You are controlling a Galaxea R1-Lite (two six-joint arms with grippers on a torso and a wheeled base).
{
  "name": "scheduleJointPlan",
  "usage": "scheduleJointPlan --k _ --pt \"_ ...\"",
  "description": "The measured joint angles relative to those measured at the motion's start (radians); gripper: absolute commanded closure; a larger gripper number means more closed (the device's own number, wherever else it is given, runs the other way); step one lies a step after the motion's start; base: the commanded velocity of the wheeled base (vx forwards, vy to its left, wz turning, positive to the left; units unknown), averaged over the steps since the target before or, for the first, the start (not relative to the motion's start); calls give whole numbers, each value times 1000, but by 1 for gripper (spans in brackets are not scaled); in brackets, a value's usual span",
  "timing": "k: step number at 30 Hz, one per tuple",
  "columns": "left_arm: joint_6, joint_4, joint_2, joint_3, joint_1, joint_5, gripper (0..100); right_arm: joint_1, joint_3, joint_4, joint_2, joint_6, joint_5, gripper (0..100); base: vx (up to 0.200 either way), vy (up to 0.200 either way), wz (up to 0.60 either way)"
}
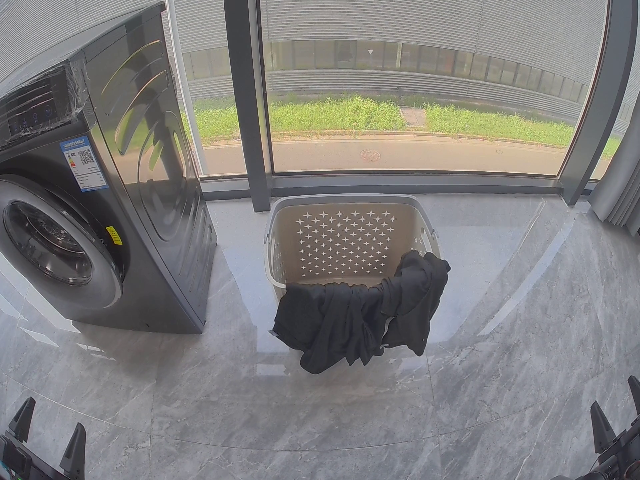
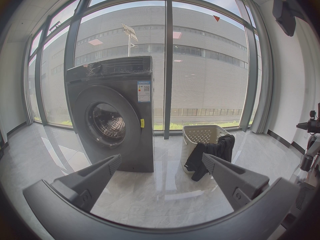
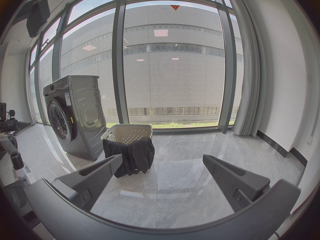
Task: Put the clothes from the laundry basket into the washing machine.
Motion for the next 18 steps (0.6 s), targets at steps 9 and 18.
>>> scheduleJointPlan --k 9,18 --pt "-1 0 0 0 0 0 0 1 0 0 0 0 0 0 0 0 0" --pt "-1 0 0 0 0 0 0 1 0 0 0 0 0 0 67 0 0"
